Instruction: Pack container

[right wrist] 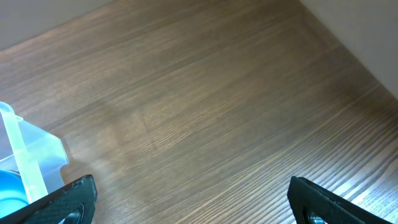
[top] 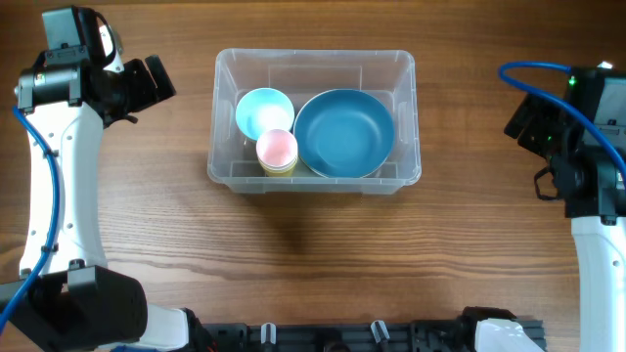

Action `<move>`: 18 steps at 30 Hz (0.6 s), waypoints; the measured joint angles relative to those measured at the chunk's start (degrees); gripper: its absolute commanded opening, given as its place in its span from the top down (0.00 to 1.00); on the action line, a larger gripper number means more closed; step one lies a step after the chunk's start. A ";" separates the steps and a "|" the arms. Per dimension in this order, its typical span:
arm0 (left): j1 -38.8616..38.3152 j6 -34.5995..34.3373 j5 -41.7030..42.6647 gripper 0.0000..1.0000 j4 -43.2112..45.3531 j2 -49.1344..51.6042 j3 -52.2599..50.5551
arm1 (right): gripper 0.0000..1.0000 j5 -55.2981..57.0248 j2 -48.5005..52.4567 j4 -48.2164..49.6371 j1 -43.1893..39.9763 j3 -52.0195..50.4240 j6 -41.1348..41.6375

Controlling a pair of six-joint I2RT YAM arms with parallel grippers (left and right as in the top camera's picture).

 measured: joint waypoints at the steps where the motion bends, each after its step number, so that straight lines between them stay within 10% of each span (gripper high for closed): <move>1: 0.00 0.00 0.00 0.00 0.00 0.00 0.00 | 0.00 0.00 0.04 0.00 0.00 0.00 0.00; 18: 0.00 0.00 0.00 0.00 -0.02 0.00 0.00 | 0.00 -1.29 -18.40 8.50 2.58 -1.05 1.99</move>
